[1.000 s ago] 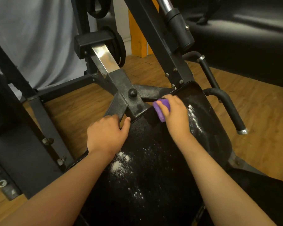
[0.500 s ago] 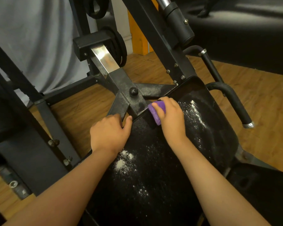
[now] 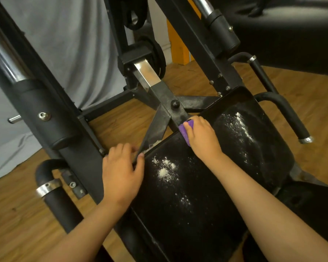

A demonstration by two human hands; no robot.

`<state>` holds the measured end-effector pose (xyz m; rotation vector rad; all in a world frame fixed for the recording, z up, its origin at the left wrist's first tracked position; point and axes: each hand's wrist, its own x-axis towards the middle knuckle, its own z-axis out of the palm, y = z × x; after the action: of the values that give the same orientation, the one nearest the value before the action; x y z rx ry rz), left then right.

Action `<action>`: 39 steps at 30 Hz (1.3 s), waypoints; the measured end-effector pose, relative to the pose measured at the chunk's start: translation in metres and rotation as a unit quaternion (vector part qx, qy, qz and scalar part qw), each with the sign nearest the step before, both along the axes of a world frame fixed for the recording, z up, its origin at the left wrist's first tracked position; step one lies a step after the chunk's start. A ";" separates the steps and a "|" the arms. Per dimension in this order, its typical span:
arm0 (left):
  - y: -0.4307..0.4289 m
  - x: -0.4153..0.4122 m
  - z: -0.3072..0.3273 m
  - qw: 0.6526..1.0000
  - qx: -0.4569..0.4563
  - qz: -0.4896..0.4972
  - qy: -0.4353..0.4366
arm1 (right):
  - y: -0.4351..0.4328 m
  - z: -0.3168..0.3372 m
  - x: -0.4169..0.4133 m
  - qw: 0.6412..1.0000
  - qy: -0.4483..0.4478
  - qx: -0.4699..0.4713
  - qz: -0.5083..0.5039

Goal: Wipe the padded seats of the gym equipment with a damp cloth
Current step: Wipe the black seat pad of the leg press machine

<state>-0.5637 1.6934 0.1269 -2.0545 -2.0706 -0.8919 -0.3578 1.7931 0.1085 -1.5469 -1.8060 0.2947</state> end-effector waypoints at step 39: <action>0.005 -0.010 -0.047 0.991 0.009 0.115 -0.070 | -0.014 -0.005 0.013 0.990 0.070 0.020 0.117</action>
<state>-0.5735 1.6981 0.0803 -1.7421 -2.3024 -1.0348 -0.3443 1.7788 0.1031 -1.2553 -1.8705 0.4627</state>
